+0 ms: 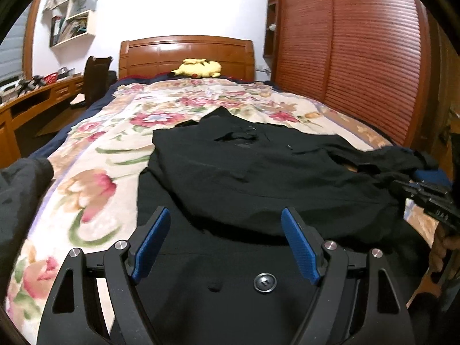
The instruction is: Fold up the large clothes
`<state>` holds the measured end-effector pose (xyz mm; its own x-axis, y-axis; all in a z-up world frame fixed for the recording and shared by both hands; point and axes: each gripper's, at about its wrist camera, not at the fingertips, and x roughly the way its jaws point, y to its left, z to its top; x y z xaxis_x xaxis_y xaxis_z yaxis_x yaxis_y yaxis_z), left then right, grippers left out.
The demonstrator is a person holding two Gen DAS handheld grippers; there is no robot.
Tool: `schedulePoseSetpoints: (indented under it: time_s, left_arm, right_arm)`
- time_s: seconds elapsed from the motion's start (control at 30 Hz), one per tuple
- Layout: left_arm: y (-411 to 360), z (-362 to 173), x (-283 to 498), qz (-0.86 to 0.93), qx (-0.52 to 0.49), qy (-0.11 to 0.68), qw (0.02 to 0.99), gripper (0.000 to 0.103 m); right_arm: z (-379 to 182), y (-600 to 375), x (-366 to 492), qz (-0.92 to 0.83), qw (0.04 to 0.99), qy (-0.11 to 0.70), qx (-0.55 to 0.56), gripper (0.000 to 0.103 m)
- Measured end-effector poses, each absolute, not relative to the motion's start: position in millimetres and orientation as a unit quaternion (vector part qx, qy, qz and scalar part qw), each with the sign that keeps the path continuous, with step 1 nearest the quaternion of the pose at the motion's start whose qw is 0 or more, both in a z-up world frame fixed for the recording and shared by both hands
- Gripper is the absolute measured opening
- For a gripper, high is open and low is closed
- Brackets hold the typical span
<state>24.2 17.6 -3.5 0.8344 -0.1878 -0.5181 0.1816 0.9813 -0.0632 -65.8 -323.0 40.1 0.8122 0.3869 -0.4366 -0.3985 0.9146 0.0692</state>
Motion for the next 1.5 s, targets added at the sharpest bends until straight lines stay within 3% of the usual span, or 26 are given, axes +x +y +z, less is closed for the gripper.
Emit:
schedulePoseSetpoints:
  time_s: [0.63, 0.77, 0.83, 0.87, 0.9, 1.23, 1.5]
  left_arm:
    - [-2.5, -24.6, 14.8, -0.108, 0.016, 0.271, 0.956, 0.080]
    - [-3.0, -23.4, 14.3, -0.113, 0.013, 0.268, 0.957, 0.080]
    - [-3.3, -23.5, 14.6, -0.115, 0.013, 0.268, 0.956, 0.080]
    - [-3.8, -23.6, 14.4, -0.117, 0.013, 0.268, 0.956, 0.080]
    - [-4.3, -23.8, 14.4, -0.118, 0.013, 0.268, 0.956, 0.080]
    - [-6.3, -24.6, 15.2, -0.119, 0.016, 0.268, 0.956, 0.080]
    - [-8.2, -25.0, 15.0, -0.120, 0.019, 0.267, 0.956, 0.080]
  right_arm:
    - [52.8, -320.5, -100.0, 0.151, 0.944, 0.290, -0.045, 0.006]
    - [59.2, -329.8, -104.2, 0.129, 0.947, 0.288, -0.060, 0.017]
    - [62.6, -336.1, -103.7, 0.118, 0.948, 0.289, -0.060, 0.035]
    - [64.3, -339.5, -102.8, 0.114, 0.949, 0.288, -0.062, 0.052]
    - [65.8, -343.4, -101.4, 0.112, 0.948, 0.289, -0.067, 0.060]
    - [91.3, -417.1, -67.9, 0.014, 0.952, 0.302, -0.057, 0.062]
    - [111.0, -480.0, -52.5, -0.065, 0.953, 0.293, -0.046, 0.078]
